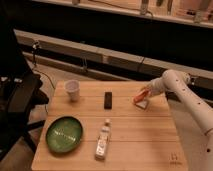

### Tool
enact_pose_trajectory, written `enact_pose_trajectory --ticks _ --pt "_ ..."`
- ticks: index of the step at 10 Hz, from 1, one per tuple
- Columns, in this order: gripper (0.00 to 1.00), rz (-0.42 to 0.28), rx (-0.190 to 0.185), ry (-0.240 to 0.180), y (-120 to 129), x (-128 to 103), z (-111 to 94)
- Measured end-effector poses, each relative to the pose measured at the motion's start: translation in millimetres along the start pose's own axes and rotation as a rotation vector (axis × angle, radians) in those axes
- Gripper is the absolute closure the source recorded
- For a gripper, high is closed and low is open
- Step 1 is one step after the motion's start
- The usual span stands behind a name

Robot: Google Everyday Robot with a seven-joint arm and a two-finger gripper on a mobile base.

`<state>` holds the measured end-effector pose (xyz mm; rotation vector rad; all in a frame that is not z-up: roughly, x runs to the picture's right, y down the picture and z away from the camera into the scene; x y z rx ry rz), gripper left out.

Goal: Place the pepper on the white sponge

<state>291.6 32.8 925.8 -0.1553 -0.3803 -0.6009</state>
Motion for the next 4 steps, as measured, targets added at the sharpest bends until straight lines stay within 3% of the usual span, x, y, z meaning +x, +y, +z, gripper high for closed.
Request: enact_pose_trajectory --ticks 2,4 --pt "0.25 0.002 0.005 0.0 0.0 1.0 -1.3" --pt "0.21 -0.005 0.007 -0.003 -3.2 -1.1 -0.1"
